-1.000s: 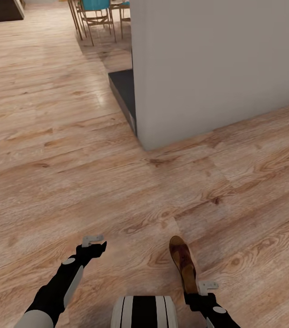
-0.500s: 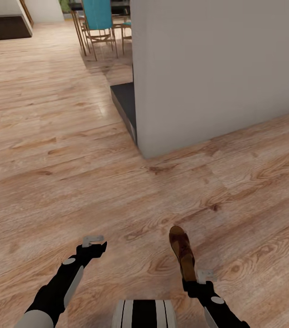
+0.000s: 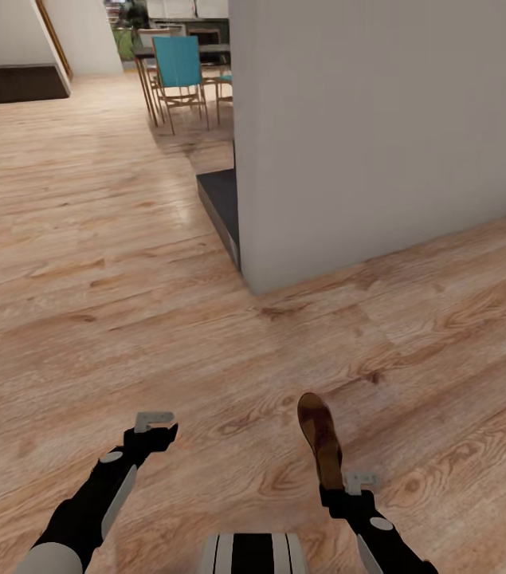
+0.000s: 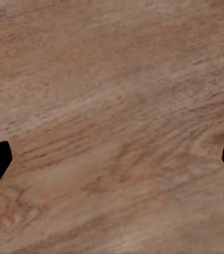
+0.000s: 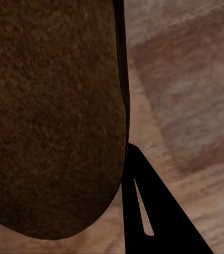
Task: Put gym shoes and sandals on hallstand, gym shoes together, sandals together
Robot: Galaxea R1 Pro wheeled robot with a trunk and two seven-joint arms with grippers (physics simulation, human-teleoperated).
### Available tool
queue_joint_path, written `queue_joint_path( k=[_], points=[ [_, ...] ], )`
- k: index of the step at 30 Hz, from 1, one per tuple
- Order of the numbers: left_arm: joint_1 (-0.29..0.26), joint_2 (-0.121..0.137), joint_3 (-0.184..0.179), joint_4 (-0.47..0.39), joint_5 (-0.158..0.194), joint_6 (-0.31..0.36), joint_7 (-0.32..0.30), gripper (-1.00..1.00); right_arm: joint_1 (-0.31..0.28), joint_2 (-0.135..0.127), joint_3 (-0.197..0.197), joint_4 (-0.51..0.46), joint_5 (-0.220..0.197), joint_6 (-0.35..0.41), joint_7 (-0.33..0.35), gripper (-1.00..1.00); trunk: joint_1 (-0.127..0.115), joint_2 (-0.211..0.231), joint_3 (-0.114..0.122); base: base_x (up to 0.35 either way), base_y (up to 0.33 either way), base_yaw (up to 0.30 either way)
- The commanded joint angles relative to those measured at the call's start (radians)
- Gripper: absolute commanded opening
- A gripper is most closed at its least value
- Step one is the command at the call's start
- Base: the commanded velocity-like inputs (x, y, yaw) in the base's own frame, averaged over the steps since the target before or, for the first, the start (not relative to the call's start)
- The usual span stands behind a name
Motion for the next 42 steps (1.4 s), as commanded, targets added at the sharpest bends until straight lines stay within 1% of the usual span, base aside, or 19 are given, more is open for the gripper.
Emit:
queue_joint_path(
  k=[1, 2, 6, 9, 26, 31, 37, 42],
  points=[
    [0.0, 0.002, -0.002, -0.002, 0.01, 0.022, 0.0, 1.0, 0.0, 0.0, -0.001, 0.0, -0.003, 0.0, 0.0, -1.0, -0.001, 0.0, 0.005, 0.0, 0.0, 0.0],
    [0.0, 0.003, -0.001, -0.002, 0.01, 0.046, -0.001, 1.0, 0.0, 0.0, -0.001, 0.0, -0.003, 0.0, 0.0, -1.0, -0.001, 0.0, 0.011, 0.0, 0.0, 0.0],
    [0.0, 0.006, 0.0, -0.002, 0.011, 0.092, -0.001, 1.0, 0.0, -0.001, -0.001, 0.0, -0.004, 0.0, -0.001, -1.0, -0.003, 0.001, 0.033, 0.0, 0.0, 0.0],
    [0.0, 0.006, 0.001, -0.003, 0.013, 0.113, -0.001, 1.0, 0.0, 0.0, 0.0, -0.001, 0.002, 0.0, -0.001, -1.0, -0.004, 0.002, 0.049, 0.0, 0.0, 0.0],
    [0.0, 0.001, 0.0, -0.025, 0.021, 0.123, -0.002, 1.0, 0.0, -0.005, -0.002, -0.013, -0.006, 0.01, 0.01, -1.0, -0.012, 0.006, 0.143, 0.0, 0.0, 0.0],
    [0.0, -0.001, -0.002, -0.025, 0.021, 0.145, -0.002, 1.0, 0.0, -0.003, 0.001, -0.011, -0.005, 0.01, 0.01, -1.0, -0.014, 0.007, 0.171, 0.0, 0.0, 0.0],
    [0.0, -0.003, -0.004, -0.025, 0.02, 0.149, -0.003, 1.0, 0.001, -0.002, 0.003, -0.006, -0.002, 0.01, 0.011, -1.0, -0.017, 0.008, 0.204, 0.0, 0.0, 0.0],
    [0.0, -0.004, -0.004, -0.022, 0.021, 0.149, -0.004, 1.0, 0.001, -0.001, 0.004, -0.003, 0.002, 0.005, 0.012, -1.0, -0.036, 0.043, 0.228, 0.0, 0.0, 0.0]
  ],
)
